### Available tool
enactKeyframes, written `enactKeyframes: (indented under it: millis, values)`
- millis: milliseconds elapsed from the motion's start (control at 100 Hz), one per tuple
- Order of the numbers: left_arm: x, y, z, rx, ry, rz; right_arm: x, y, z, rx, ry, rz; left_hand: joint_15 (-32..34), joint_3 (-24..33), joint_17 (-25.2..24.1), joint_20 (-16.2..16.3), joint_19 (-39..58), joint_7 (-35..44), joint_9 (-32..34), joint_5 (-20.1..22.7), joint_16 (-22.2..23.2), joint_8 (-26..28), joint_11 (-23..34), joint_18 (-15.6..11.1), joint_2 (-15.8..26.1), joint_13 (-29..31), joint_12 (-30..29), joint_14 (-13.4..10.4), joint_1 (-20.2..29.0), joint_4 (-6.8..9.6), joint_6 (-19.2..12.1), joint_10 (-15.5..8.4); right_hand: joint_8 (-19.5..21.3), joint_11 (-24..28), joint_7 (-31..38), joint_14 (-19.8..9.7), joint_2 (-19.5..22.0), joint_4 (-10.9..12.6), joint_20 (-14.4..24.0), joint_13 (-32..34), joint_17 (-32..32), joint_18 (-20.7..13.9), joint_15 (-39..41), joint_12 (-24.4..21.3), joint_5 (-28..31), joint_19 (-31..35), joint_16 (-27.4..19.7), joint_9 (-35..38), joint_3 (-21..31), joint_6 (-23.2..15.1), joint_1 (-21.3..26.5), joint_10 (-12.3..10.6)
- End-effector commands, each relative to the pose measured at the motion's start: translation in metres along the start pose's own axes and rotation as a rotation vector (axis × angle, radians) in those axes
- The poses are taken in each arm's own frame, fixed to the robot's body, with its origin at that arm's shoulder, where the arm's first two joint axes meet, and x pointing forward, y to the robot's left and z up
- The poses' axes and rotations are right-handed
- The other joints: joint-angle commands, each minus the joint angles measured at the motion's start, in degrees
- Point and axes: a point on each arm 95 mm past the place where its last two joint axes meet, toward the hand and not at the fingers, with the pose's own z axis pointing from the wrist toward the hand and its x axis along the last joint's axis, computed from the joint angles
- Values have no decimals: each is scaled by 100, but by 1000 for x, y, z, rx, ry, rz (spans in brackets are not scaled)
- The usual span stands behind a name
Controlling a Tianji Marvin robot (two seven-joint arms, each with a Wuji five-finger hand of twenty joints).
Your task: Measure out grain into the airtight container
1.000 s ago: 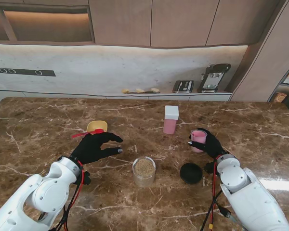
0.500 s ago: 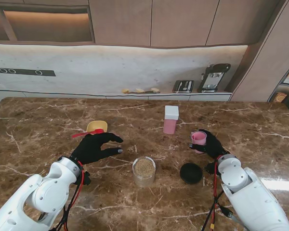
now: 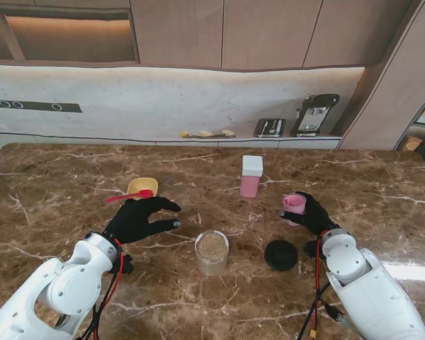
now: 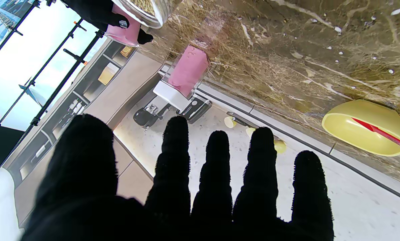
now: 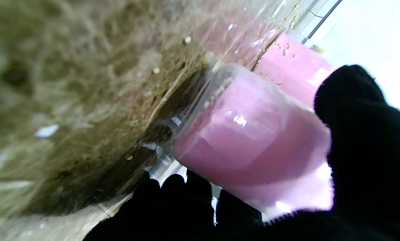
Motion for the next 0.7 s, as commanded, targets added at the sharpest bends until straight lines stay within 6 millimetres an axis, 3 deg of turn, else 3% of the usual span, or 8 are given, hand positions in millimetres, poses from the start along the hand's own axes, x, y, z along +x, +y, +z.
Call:
enactKeyframes:
  millis: [0,690]
  values:
    - [-1,4,-2,-12,-5,2,-22,-9,-10,25,-54,5,-188,-209,-120,105,-175,-37,-176,45,-36,59,-127,77,218,-153,59,-151,78,209,41,-56,87,-42,-122,201,-38,309,310,-127,-111,1122,27,18,-154,365,144,-79,-133,-6,57,29]
    - [-1,3,-2,-1,1,1,-29,-3,-18,4,-35,-12,-191,-220,-126,140,-226,-67,-172,20,-40,42,-144,112,220,-139,59,-148,8,217,60,-66,-289,-12,-959,327,-32,279,627,-158,-236,1192,96,19,-809,687,440,-115,-281,598,93,111]
